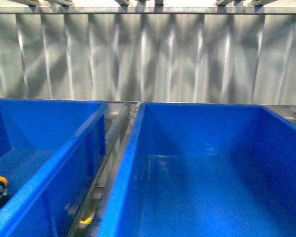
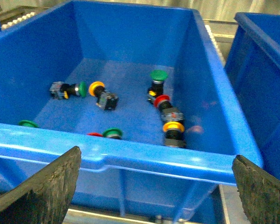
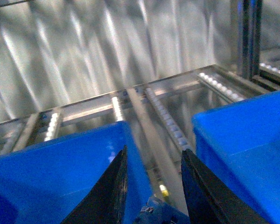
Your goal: Pick red and yellow buttons and place in box
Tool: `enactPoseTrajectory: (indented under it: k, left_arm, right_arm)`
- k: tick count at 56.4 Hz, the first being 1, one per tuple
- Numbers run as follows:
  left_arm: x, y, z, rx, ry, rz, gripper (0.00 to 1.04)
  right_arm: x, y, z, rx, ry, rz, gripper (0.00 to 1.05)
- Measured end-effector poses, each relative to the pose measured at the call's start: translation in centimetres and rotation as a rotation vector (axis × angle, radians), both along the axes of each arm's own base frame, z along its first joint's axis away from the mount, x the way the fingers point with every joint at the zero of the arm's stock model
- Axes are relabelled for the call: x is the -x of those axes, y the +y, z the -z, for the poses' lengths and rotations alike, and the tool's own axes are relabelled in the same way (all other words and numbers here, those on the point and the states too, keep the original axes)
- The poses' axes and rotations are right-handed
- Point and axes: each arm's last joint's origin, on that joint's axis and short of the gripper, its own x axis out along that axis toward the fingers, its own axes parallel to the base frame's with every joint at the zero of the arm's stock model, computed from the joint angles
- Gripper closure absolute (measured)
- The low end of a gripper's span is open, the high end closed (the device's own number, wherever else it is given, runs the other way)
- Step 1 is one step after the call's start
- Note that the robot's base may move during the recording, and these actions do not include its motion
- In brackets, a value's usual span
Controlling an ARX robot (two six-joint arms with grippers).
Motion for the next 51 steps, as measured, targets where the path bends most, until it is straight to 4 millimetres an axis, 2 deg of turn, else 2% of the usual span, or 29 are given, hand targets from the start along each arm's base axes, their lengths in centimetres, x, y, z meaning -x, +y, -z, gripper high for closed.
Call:
enactPoseTrajectory:
  k: [8, 13, 17, 24, 42, 51]
  left_arm:
    - [0.0, 0.0, 0.0, 0.000, 0.000, 0.002, 0.08]
    - [0.0, 0.0, 0.0, -0.001, 0.000, 0.006, 0.08]
    - [0.0, 0.0, 0.0, -0.001, 0.000, 0.004, 0.08]
    - [0.0, 0.0, 0.0, -0.001, 0.000, 0.003, 0.08]
    - [0.0, 0.0, 0.0, -0.001, -0.001, 0.001, 0.08]
    - [0.0, 0.0, 0.0, -0.001, 0.000, 0.001, 0.08]
  right_arm:
    - [-0.5, -2.6, -0.1, -0.010, -0.010, 0.059, 0.77]
    - [-1.3, -5.1, 0.1, -0.040, 0.018, 0.112, 0.77]
    - [-2.5, -8.1, 1.0, -0.073, 0.071, 0.186, 0.77]
    - [-4.7, -10.9, 1.8, -0.103, 0.124, 0.191, 0.77]
    - [-11.3, -16.6, 6.7, -0.146, 0.379, 0.254, 0.77]
    - [-13.3, -18.6, 9.6, -0.164, 0.470, 0.296, 0.77]
